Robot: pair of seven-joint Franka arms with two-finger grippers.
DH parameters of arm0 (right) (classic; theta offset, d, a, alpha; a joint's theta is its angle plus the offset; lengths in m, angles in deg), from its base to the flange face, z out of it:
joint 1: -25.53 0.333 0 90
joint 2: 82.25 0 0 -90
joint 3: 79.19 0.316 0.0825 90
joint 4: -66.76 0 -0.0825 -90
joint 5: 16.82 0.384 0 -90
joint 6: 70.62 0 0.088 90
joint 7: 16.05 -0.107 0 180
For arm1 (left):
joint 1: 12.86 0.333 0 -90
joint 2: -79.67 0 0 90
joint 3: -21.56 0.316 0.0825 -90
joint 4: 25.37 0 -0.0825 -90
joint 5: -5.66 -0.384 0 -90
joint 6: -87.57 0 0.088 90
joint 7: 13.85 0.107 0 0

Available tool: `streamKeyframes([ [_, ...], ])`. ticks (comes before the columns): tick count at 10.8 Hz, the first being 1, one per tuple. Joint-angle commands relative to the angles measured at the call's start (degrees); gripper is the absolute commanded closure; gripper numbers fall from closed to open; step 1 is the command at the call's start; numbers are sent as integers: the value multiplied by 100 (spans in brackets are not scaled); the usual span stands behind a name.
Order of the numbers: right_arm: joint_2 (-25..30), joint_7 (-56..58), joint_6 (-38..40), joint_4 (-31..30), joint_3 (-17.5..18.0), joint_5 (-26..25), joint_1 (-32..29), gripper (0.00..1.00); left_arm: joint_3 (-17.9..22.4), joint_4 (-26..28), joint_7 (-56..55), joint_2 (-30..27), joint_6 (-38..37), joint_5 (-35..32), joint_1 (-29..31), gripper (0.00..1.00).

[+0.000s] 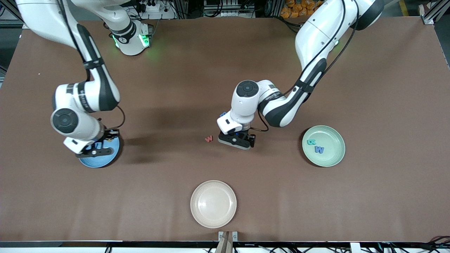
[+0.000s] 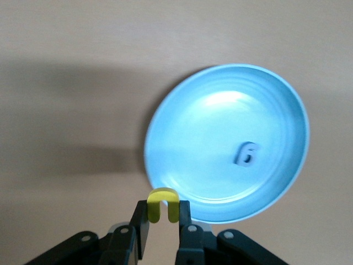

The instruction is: Sort upper and lower case letters into plates

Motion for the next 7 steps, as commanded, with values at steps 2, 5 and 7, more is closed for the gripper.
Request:
streamKeyframes([
  [2, -39, -96, -13, 91, 56, -159, -296, 42, 106, -157, 25, 334, 418, -257, -231, 0],
  [5, -39, 97, 75, 389, 108, -133, -184, 0, 106, -131, -80, 378, 418, -205, -319, 0],
  [7, -4, 132, 110, 660, 169, -63, 194, 0, 106, -96, -309, 369, 418, -196, -346, 0],
])
